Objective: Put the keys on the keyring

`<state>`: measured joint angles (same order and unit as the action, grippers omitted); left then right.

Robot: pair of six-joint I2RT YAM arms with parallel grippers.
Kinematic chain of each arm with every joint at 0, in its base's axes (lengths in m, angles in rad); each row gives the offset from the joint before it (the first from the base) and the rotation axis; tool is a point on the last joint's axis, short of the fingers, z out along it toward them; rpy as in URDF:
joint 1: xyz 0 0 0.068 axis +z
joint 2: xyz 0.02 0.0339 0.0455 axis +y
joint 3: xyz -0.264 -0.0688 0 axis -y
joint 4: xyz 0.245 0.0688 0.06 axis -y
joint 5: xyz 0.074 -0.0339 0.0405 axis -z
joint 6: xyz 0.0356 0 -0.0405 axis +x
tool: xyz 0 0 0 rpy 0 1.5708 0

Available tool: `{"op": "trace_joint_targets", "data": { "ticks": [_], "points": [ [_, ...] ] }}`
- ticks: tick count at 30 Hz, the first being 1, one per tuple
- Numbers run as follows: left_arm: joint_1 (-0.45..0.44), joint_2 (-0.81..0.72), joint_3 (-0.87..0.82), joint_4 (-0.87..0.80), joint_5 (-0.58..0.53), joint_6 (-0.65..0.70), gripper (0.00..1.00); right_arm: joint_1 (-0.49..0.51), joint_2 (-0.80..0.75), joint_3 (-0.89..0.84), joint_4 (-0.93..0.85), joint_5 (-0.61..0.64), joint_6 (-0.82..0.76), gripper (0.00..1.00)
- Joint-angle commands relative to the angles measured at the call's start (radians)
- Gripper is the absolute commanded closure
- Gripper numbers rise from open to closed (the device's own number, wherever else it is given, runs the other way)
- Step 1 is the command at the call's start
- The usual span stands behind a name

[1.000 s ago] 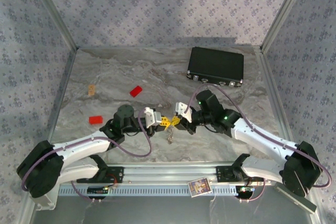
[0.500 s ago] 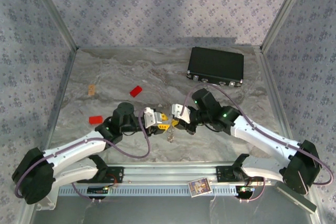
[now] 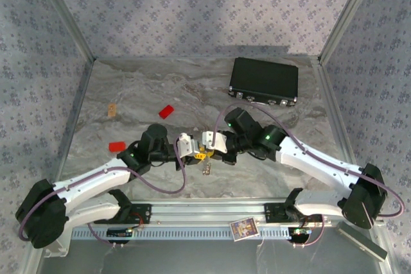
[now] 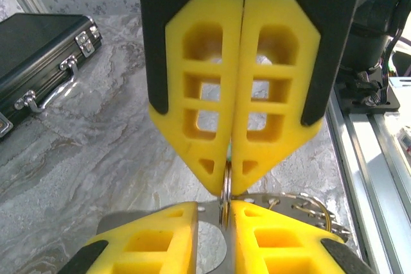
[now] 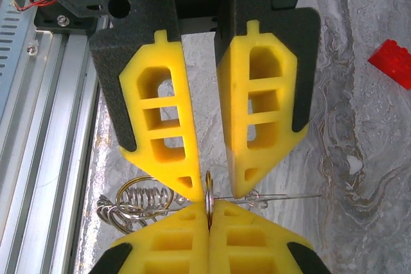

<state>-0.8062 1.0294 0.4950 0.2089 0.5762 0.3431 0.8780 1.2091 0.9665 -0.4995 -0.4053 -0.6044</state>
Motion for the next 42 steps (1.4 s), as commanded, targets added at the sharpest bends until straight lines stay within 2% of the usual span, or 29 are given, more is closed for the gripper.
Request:
{"op": "trace_joint_targets", "data": {
  "ticks": [1, 5, 6, 8, 10, 14, 20, 31, 38, 41, 42],
  "points": [
    [-0.005, -0.002, 0.032, 0.017, 0.035, 0.007, 0.81, 0.015, 0.01, 0.038, -0.014, 0.017, -0.02, 1.0],
    [-0.005, 0.0, 0.031, 0.022, 0.037, 0.004, 0.96, 0.018, -0.008, 0.025, 0.013, 0.002, -0.008, 0.99],
    [-0.005, -0.002, 0.027, 0.026, 0.037, 0.001, 0.99, 0.017, -0.02, 0.012, 0.033, -0.001, 0.002, 0.91],
    [-0.005, -0.005, 0.014, 0.052, 0.039, -0.01, 1.0, -0.003, -0.059, -0.039, 0.103, -0.034, 0.036, 0.78],
    [-0.003, -0.006, -0.008, 0.107, 0.042, -0.042, 1.0, -0.03, -0.092, -0.096, 0.184, -0.093, 0.092, 0.73],
    [-0.001, 0.014, -0.081, 0.319, 0.056, -0.16, 1.0, -0.07, -0.129, -0.192, 0.373, -0.212, 0.219, 0.73],
    [-0.002, 0.057, -0.14, 0.507, 0.08, -0.244, 1.0, -0.092, -0.144, -0.256, 0.443, -0.204, 0.254, 0.73],
    [-0.002, 0.052, -0.155, 0.532, 0.106, -0.25, 1.0, -0.125, -0.172, -0.304, 0.428, -0.192, 0.262, 0.75],
    [-0.002, 0.055, -0.152, 0.536, 0.109, -0.251, 1.0, -0.124, -0.151, -0.289, 0.465, -0.26, 0.284, 0.82],
    [-0.002, 0.049, -0.151, 0.528, 0.096, -0.249, 0.99, -0.125, -0.142, -0.277, 0.458, -0.277, 0.278, 0.92],
    [-0.002, 0.047, -0.149, 0.519, 0.087, -0.249, 0.95, -0.124, -0.139, -0.271, 0.447, -0.28, 0.273, 0.96]
  ]
}}
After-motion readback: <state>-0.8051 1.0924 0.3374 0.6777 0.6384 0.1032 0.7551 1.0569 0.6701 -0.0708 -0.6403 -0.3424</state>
